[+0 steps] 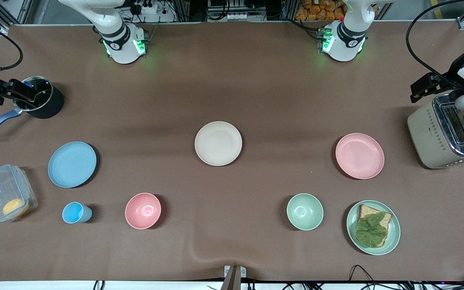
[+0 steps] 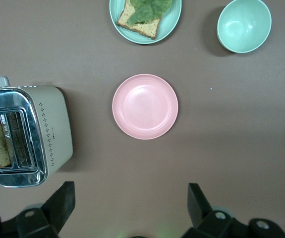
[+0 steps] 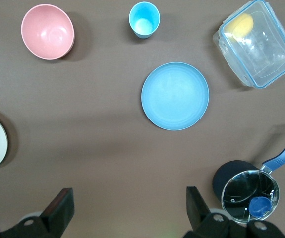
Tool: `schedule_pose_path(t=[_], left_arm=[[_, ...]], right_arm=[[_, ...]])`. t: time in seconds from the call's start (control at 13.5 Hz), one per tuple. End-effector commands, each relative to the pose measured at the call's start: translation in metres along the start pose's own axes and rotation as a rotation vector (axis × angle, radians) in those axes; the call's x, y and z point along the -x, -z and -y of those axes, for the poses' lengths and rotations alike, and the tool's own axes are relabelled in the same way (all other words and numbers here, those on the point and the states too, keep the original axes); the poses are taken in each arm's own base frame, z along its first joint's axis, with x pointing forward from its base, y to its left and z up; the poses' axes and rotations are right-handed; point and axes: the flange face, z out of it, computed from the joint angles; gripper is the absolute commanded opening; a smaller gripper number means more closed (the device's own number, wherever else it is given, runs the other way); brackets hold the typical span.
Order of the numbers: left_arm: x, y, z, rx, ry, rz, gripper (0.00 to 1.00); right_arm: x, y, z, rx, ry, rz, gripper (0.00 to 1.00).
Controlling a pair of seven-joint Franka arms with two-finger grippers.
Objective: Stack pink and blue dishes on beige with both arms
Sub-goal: 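Move the left gripper out toward the pink plate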
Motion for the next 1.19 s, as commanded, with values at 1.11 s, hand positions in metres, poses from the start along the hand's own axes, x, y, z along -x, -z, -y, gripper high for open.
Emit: schedule_pose_path(t=[1.11], left_arm=[[-0.032, -0.276, 0.078, 0.033, 0.123, 0.052, 1.0]], right_arm=[[-0.023, -0.071, -0.069, -0.076, -0.111, 0.082, 1.0]])
